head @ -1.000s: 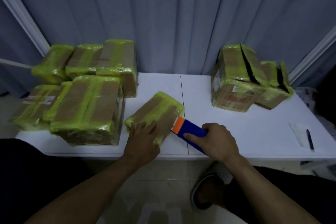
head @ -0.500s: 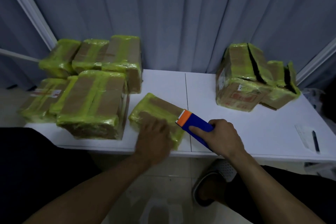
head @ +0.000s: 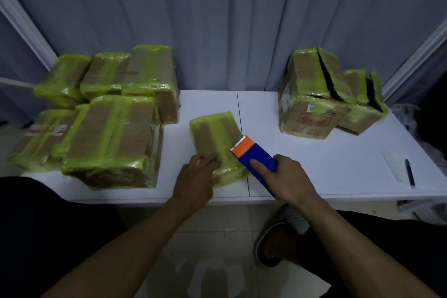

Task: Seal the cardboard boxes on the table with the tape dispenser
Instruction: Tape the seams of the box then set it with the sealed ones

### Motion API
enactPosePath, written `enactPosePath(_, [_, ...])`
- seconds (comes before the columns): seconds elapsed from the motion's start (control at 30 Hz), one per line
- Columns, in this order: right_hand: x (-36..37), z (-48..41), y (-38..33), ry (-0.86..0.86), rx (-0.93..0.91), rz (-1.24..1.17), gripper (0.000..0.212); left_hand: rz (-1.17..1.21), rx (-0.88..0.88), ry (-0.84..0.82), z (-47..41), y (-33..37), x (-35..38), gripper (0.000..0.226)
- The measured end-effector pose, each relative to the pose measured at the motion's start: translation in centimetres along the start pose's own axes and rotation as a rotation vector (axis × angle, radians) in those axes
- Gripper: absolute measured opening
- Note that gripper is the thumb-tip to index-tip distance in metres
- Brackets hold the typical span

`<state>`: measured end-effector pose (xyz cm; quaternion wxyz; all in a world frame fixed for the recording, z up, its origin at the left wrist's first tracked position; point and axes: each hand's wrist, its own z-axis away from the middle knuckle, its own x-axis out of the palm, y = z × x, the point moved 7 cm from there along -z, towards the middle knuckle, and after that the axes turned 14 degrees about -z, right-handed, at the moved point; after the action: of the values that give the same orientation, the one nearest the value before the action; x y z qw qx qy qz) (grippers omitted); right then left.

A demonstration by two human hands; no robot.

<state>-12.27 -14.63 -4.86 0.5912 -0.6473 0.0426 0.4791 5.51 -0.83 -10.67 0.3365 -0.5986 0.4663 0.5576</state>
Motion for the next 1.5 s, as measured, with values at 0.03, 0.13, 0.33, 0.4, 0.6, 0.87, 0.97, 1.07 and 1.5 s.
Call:
enactPosePath(0.03, [0.0,0.0,-0.3,-0.014,-0.008,0.003,0.055,0.007,-0.016,0.0,0.1,-0.5,-0.2,0.073])
enactPosePath(0.13, [0.2,0.4,-0.9,-0.068,-0.01,-0.024,0.051,-0.004,-0.014,-0.047,0.4,-1.2,-0.5,0.084])
enactPosePath(0.33, [1.6,3.5,-0.6,-0.157,0.013,-0.036,0.05,-0.103,0.01,-0.211,2.5,-2.6,-2.0,0.075])
enactPosePath(0.4, [2.5,4.8,-0.4,-0.171,0.014,-0.059,0.046,0.073,-0.052,-0.161,3.7,-3.1,-3.7,0.061])
enactPosePath(0.6, [4.3,6.4,-1.2,-0.243,-0.054,-0.106,0.042,0.766,-0.434,-0.146,5.9,-3.6,-5.9,0.02])
enactPosePath(0.87, [4.1,6.7,-3.5,-0.29,-0.166,-0.381,0.021,1.312,-0.646,-0.258,5.5,-1.8,-6.7,0.015])
enactPosePath(0.97, [4.1,6.7,-3.9,-0.294,-0.187,-0.458,0.026,1.343,-0.658,-0.247,5.3,-2.3,-6.7,0.014])
enactPosePath(1.07, [3.9,6.5,-4.1,-0.267,-0.194,-0.48,0.052,1.246,-0.606,-0.224,4.8,-2.7,-7.2,0.016])
enactPosePath(1.5, [3.9,6.0,-5.7,-0.24,-0.215,-0.251,0.054,1.12,-0.594,-0.182,4.3,-3.9,-7.4,0.014])
